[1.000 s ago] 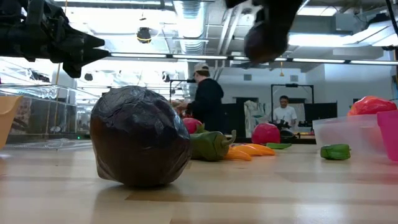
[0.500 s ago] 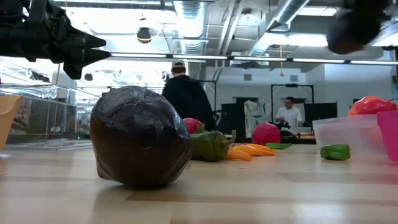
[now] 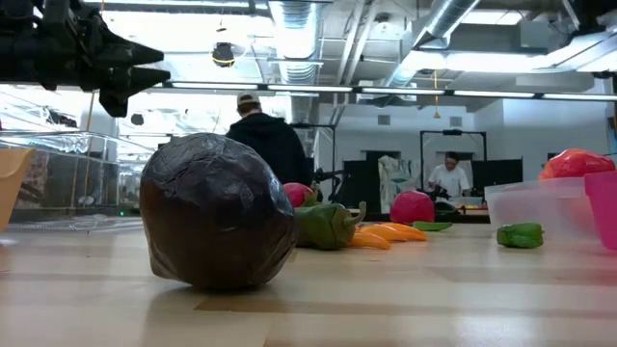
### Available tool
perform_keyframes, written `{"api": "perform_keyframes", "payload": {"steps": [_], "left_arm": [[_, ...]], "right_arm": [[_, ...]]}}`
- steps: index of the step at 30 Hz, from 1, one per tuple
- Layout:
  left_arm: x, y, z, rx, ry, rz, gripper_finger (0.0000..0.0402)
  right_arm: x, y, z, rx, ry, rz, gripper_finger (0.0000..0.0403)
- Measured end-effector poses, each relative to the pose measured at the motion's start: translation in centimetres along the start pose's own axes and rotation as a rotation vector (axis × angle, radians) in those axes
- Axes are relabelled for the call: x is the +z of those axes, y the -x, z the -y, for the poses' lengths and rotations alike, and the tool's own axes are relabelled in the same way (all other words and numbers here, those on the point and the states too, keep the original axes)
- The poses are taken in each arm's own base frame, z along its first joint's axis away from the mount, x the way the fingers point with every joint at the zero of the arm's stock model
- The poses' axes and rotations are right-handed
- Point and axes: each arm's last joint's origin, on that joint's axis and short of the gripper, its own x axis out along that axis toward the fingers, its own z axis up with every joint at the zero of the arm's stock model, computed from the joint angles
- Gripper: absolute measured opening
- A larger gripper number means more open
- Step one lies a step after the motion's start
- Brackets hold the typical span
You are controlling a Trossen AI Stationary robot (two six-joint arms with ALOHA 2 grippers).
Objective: Sort produce into baskets
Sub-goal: Put the plum into the pink bin, then put the garlic into the left transparent bin
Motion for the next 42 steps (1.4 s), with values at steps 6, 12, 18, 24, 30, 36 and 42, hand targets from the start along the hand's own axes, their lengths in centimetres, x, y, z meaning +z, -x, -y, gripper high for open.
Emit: {"api": "perform_keyframes", "payload": {"steps": [6,12,18,24,30,36,42], "left_arm": [[1.3,-0.7,0.5,0.014,-0.051,-0.029,0.0171],[2.6,-2.3,1.1,0.052,-0.076,-0.1,0.0171],[4.7,-4.4,2.1,0.068,-0.11,-0.162,0.0171],[6.9,-7.0,2.7,0.121,-0.157,-0.264,0.0171],[8.2,-9.7,1.6,0.243,-0.186,-0.436,0.0171],[9.2,-12.8,-0.4,0.318,-0.159,-0.589,0.0171],[9.6,-16.2,-2.5,0.278,-0.255,-0.735,0.0172]], "right_arm": [[-0.4,-0.5,-0.2,0.006,0.019,0.002,0.0302],[-0.4,-0.5,-0.2,0.003,0.026,0.001,0.0302],[-0.4,-0.5,-0.2,0.002,0.044,0.0,0.0332],[-0.4,-0.5,-0.2,0.001,0.044,0.0,0.0379],[-0.4,-0.5,-0.2,0.001,0.044,-0.001,0.0395],[-0.3,-0.5,-0.2,0.001,0.042,-0.002,0.0395],[-0.3,-0.5,-0.2,0.003,0.042,-0.002,0.0395]]}}
